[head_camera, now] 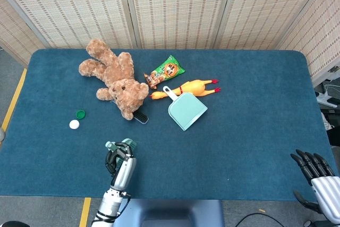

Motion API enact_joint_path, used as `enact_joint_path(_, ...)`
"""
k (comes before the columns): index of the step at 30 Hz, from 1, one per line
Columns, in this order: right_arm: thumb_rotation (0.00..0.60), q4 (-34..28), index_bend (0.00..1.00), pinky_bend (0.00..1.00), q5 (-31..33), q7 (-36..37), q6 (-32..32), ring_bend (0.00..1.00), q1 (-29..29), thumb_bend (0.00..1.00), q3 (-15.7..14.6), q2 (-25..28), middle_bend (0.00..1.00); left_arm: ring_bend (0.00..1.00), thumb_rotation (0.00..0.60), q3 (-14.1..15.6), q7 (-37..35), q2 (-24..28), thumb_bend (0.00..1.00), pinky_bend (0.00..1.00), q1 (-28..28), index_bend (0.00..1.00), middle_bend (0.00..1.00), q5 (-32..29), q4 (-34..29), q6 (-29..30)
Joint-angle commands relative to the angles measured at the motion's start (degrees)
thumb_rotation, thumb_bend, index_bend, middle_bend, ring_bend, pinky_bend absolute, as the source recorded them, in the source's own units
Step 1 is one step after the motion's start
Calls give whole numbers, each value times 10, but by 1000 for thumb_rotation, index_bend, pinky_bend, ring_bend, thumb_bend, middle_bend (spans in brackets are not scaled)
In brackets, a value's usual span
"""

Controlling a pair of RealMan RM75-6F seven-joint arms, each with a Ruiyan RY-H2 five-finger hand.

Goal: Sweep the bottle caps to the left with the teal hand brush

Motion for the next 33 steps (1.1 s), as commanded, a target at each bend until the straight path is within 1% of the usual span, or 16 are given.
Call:
enact_joint_path(1, 600, 1, 0, 0, 2, 3, -1, 0, 1, 198, 1, 0, 0, 808, 600, -5, -11, -10, 527, 826, 6, 876, 995, -7, 24, -14)
enact_joint_path(6, 600, 1, 0, 0, 4, 0, -4, 0, 2, 198, 2, -1, 0, 808, 600, -14, -28, -8, 526, 826, 8, 874, 999, -14, 59, -30)
enact_joint_path(9, 600, -1, 0, 0, 5, -4, -4, 0, 2, 198, 2, -1, 0, 808, 600, -22, -39, -9, 528, 827, 9, 873, 1000, -23, 89, -39)
enact_joint_path(12, 600, -2, 0, 0, 6, -7, -3, 0, 0, 198, 2, -2, 0, 808, 600, -30, -45, -12, 528, 827, 8, 873, 1000, -28, 132, -47)
enact_joint_path(18, 600, -3, 0, 0, 11, -12, -8, 0, 1, 198, 4, -4, 0, 808, 600, -59, -81, -20, 530, 827, -1, 873, 1000, -26, 204, -51)
enact_joint_path(23, 600, -4, 0, 0, 14, -14, -11, 0, 3, 198, 4, -5, 0, 808, 600, -70, -94, -22, 534, 827, -5, 872, 1000, -22, 227, -49)
enact_joint_path(24, 600, -5, 0, 0, 16, -15, -13, 0, 3, 198, 5, -5, 0, 808, 600, -87, -102, -22, 534, 827, -7, 872, 1000, -29, 251, -48)
enact_joint_path(25, 600, -5, 0, 0, 16, -16, -12, 0, 3, 198, 5, -5, 0, 808, 600, -96, -108, -24, 534, 827, -11, 872, 1000, -34, 271, -54)
enact_joint_path(33, 600, -6, 0, 0, 17, -21, -9, 0, 0, 198, 6, -6, 0, 808, 600, -124, -158, -33, 536, 827, -27, 872, 1000, -43, 390, -68)
